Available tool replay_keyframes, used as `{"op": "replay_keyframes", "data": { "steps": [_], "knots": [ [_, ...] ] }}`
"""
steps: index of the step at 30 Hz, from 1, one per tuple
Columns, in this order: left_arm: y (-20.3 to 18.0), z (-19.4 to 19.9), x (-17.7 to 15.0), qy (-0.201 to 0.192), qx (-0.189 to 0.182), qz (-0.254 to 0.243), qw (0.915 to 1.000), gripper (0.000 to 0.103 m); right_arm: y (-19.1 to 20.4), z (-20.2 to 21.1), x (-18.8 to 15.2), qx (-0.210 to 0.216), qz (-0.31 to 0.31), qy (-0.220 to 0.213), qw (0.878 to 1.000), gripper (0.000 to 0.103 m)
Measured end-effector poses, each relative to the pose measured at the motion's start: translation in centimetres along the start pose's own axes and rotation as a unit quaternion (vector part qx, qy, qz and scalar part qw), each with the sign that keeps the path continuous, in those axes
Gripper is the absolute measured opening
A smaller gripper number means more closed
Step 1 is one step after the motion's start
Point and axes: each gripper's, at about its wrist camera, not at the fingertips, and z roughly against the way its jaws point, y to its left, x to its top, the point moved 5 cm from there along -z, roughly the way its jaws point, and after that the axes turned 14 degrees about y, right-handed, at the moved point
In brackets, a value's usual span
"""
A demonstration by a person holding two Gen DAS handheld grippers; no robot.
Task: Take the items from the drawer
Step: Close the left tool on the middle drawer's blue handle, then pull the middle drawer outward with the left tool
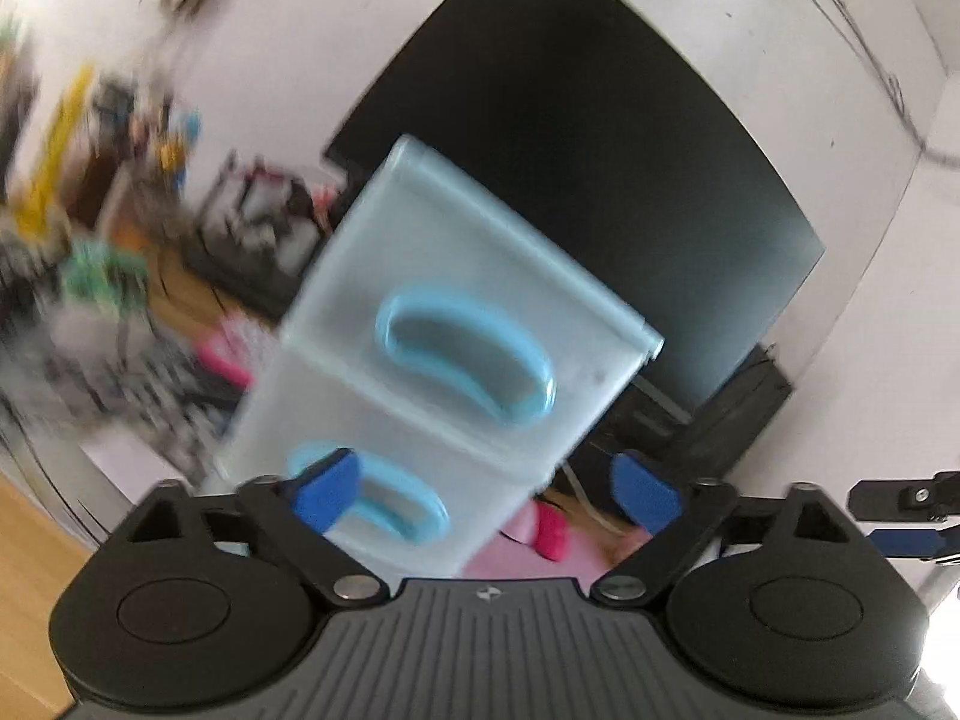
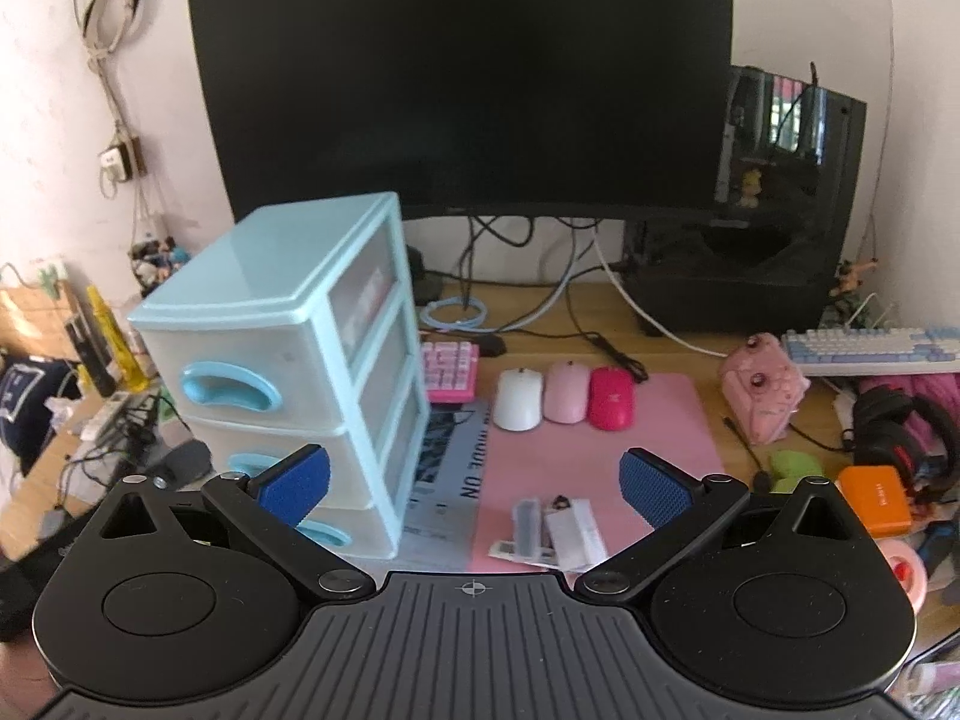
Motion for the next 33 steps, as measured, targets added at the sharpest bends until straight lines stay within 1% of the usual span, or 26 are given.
{"op": "replay_keyframes", "data": {
  "steps": [2,4,8,10,16,17,20,25,28,29,30,31,33],
  "knots": [
    [0.8,-1.1,-0.7,-0.003,-0.024,0.015,0.9996,0.083,-0.1,0.2,0.0,-0.009,0.008,0.0,1.0,0.103],
    [1.6,-2.0,-1.3,-0.009,-0.05,0.043,0.9978,0.083,-0.2,0.4,0.1,-0.018,0.016,-0.001,1.0,0.103],
    [3.3,-3.3,-1.7,-0.024,-0.096,0.085,0.9915,0.083,-0.5,0.8,0.2,-0.036,0.032,-0.002,0.999,0.103],
    [4.3,-3.5,-1.9,-0.03,-0.113,0.098,0.9884,0.083,-0.6,1.0,0.2,-0.043,0.039,-0.002,0.998,0.103],
    [5.5,-4.7,-2.0,-0.039,-0.135,0.11,0.9839,0.08,-0.2,1.4,0.2,-0.047,0.054,-0.003,0.997,0.103],
    [5.6,-4.8,-1.9,-0.04,-0.136,0.111,0.9837,0.077,-0.1,1.4,0.2,-0.046,0.055,-0.003,0.997,0.103],
    [5.8,-5.1,-1.8,-0.042,-0.147,0.109,0.9823,0.072,0.2,1.4,0.1,-0.045,0.057,-0.005,0.997,0.103],
    [6.3,-5.0,-2.0,-0.035,-0.153,0.115,0.9808,0.066,0.5,1.5,0.1,-0.046,0.055,-0.003,0.997,0.103],
    [6.9,-5.1,-2.0,-0.029,-0.15,0.124,0.9805,0.052,0.7,1.6,0.1,-0.045,0.054,-0.004,0.998,0.103],
    [7.1,-5.1,-2.0,-0.029,-0.145,0.128,0.9807,0.042,0.8,1.7,0.1,-0.046,0.055,-0.004,0.997,0.103],
    [7.4,-5.1,-2.1,-0.03,-0.14,0.131,0.9809,0.037,0.9,1.8,0.1,-0.046,0.056,-0.005,0.997,0.103],
    [7.6,-5.1,-2.1,-0.029,-0.142,0.131,0.9808,0.034,1.0,1.8,0.2,-0.046,0.056,-0.006,0.997,0.103],
    [7.8,-5.1,-2.3,-0.025,-0.151,0.13,0.9796,0.022,1.2,1.9,0.2,-0.046,0.058,-0.007,0.997,0.103]
  ]
}}
